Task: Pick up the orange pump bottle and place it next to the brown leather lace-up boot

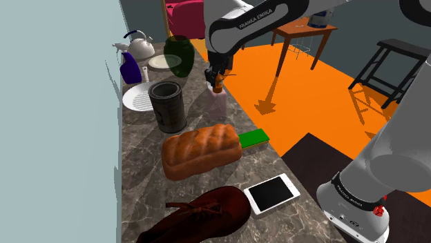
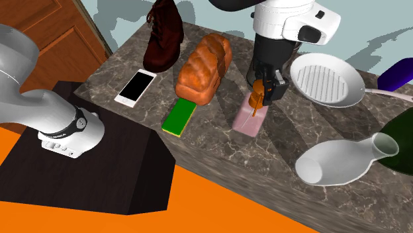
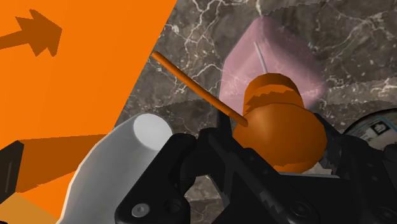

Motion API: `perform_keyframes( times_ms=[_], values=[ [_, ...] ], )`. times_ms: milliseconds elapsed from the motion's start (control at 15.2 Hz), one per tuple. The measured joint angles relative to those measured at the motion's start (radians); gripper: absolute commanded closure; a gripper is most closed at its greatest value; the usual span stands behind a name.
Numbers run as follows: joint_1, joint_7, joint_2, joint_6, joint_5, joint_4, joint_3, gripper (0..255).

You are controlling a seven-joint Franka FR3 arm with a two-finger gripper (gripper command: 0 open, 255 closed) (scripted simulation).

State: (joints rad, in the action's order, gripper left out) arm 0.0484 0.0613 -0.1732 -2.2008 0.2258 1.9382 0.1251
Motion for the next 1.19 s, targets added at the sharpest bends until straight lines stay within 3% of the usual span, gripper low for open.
perform_keyframes(
  times_ms=[528,1188],
  values=[
    [0.0,-0.001,0.003,0.006,-0.001,-0.002,0.0,255],
    [0.001,-0.026,0.042,0.121,-0.022,-0.082,0.005,255]
  ],
)
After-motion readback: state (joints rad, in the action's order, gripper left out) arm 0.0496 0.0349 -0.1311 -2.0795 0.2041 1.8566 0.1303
